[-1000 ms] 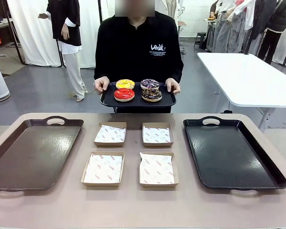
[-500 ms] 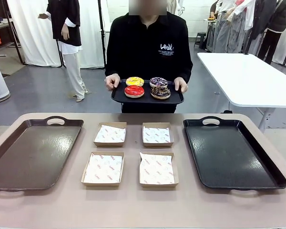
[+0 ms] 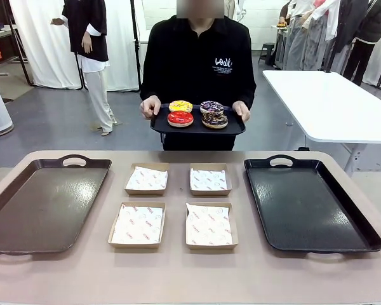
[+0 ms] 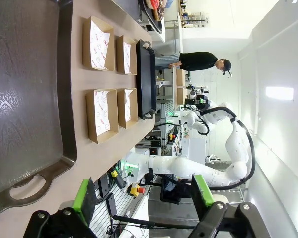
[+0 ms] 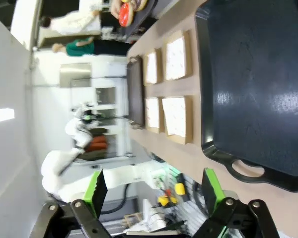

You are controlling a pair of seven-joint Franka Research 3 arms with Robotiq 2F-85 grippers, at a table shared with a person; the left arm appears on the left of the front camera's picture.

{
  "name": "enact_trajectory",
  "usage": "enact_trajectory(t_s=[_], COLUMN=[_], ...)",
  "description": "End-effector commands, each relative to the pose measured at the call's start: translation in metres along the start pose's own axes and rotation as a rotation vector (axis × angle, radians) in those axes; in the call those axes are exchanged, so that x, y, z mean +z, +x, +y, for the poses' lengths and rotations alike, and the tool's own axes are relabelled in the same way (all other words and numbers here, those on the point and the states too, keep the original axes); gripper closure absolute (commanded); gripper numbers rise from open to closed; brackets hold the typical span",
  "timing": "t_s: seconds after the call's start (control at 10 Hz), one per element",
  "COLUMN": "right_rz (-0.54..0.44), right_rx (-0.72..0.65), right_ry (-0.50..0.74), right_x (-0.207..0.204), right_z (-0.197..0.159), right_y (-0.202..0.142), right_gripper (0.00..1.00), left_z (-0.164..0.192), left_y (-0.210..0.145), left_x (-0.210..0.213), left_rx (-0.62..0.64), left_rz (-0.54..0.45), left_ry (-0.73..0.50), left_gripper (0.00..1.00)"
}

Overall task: Individually package the donuts and arrange them on the tray.
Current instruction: Pick up one Paper togo box.

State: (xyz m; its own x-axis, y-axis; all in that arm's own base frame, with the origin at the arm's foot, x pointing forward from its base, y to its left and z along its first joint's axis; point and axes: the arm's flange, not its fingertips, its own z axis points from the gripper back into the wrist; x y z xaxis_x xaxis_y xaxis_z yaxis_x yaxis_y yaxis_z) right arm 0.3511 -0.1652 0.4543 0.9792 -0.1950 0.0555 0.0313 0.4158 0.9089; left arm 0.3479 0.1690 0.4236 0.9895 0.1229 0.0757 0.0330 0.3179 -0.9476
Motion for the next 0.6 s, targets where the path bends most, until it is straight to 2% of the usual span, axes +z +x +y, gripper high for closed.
enact_trajectory(t_s=[0.0,0.3,0.5], right_rz=[0.085,0.152,0.176], right_rx=[0.073,0.227,0.281], right_ry=[-0.202,-0.42,-0.57], right_x=[-0.058,-0.155,-0.211], right_z=[0.057,0.129,0.15], right_y=[-0.018,-0.054,-0.076], right_gripper=[0.0,0.0,0.0], left_z=[0.0,0.0,0.0], left_y=[0.0,0.0,0.0], left_x=[0.001,0.001,0.001], left_rx=[0.004,0.004,0.004], left_rz=[-0.005,-0.005,-0.005], left_ry=[-0.002,-0.002,-0.002], left_gripper=[0.0,0.0,0.0])
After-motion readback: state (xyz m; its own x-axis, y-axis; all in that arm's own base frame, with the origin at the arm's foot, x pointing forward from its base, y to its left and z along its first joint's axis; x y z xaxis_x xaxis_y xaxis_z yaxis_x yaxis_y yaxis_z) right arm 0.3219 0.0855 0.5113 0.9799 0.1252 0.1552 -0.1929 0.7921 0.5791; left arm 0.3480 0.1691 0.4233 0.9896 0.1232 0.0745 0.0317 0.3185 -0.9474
